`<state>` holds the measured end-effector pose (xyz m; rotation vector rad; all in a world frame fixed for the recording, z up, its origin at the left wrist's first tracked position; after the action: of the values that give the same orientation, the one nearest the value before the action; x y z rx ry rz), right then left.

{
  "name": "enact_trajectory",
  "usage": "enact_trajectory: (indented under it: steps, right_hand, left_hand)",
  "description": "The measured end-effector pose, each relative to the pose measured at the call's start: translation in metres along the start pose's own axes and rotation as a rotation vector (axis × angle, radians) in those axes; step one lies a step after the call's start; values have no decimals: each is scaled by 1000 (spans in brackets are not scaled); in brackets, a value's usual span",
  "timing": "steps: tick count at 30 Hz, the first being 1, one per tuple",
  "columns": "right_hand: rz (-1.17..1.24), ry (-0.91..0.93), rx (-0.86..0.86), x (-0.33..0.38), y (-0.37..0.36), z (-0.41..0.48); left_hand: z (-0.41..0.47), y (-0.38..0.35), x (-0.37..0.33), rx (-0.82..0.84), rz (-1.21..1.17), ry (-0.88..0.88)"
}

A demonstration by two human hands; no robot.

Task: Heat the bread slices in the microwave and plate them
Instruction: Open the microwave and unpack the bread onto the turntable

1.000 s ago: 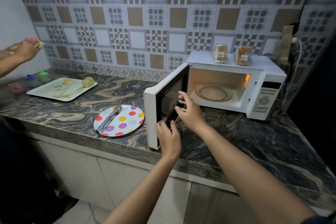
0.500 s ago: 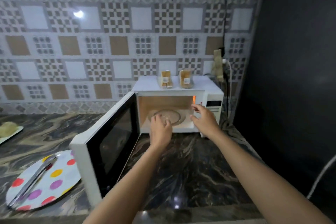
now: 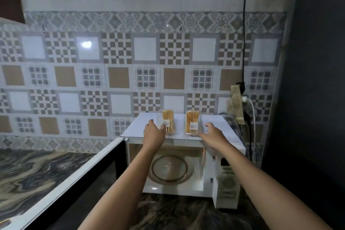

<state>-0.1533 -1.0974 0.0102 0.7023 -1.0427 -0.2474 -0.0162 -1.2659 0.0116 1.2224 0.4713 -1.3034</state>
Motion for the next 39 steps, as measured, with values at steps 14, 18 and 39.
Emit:
enact_trajectory:
  steps: [14,18,39]
  right_hand:
    - [-66,-214,-3,-5,-48,75]
    - [23,-239,-11,0,-54,85]
    - [248,-137,165,-7,-59,91]
  left_hand:
    - [54,-38,16,182,45,199]
    - [61,-47,13,230,46,212]
    - [62,-79,0,356,-226,202]
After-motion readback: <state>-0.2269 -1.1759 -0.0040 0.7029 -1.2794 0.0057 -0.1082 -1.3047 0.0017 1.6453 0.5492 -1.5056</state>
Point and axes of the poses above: each hand's wrist, its own z-axis towards the middle knuckle, its own y-axis out of the back of the hand, x = y × z, the point moved 7 cm from there along z, towards the middle knuckle, and after that the axes turned 13 degrees about -x, right-handed, at the moved point
